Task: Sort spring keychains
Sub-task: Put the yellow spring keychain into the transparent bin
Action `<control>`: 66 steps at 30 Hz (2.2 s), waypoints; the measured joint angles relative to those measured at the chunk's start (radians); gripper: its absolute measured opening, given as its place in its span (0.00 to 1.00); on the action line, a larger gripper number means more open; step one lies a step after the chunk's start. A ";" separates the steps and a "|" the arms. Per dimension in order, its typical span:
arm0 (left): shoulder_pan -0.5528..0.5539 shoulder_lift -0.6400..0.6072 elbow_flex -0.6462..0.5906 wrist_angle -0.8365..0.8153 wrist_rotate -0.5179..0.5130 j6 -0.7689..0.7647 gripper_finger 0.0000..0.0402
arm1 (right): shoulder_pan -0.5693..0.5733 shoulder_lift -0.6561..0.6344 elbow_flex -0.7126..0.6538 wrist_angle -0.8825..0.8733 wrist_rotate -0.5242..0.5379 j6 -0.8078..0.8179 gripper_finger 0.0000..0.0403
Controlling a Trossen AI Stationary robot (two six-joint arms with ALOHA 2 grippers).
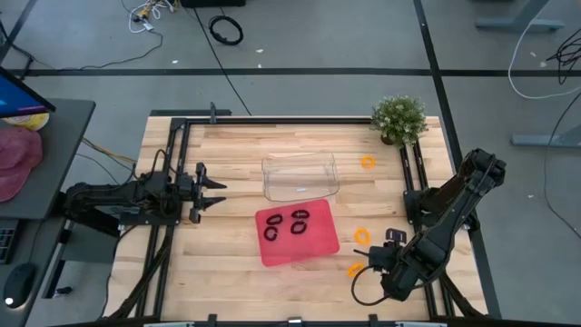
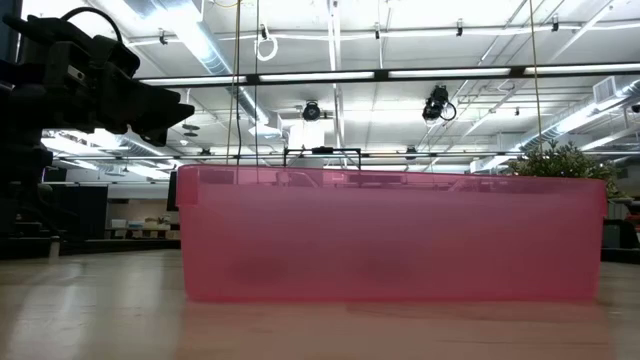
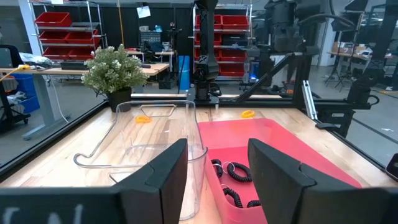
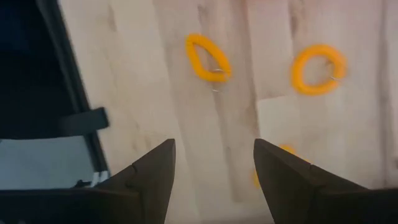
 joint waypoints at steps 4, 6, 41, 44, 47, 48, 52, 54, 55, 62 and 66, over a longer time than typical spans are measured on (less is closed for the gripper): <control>0.000 0.000 0.000 0.000 0.000 0.000 0.43 | 0.000 0.000 0.000 -0.022 0.023 0.003 0.55; 0.000 0.000 0.000 0.000 0.000 0.000 0.43 | 0.000 0.000 0.000 -0.022 0.029 0.003 0.55; 0.000 0.000 0.000 0.000 0.000 0.000 0.43 | -0.037 -0.001 0.000 0.080 0.171 -0.113 0.55; 0.000 0.000 0.000 0.000 0.000 0.000 0.43 | -0.038 -0.001 0.000 0.106 0.174 -0.127 0.55; 0.000 0.000 0.000 0.000 0.000 0.000 0.43 | -0.040 -0.001 0.000 0.113 0.181 -0.133 0.55; 0.000 0.000 0.000 0.000 0.000 0.000 0.43 | -0.040 -0.001 0.000 0.112 0.181 -0.133 0.55; 0.000 0.000 0.000 0.000 0.000 0.000 0.43 | -0.040 -0.001 0.000 0.111 0.181 -0.133 0.55; 0.000 0.000 0.000 0.000 0.000 0.000 0.43 | -0.040 -0.001 0.000 0.111 0.181 -0.135 0.55; 0.000 0.000 0.000 0.000 0.000 0.000 0.43 | -0.040 -0.001 0.000 0.111 0.181 -0.136 0.55; 0.000 0.000 0.000 0.000 0.000 0.000 0.43 | -0.040 -0.002 -0.029 0.149 0.181 -0.148 0.55; 0.000 0.000 0.000 0.000 0.000 0.000 0.43 | -0.046 -0.002 -0.103 0.248 0.171 -0.155 0.55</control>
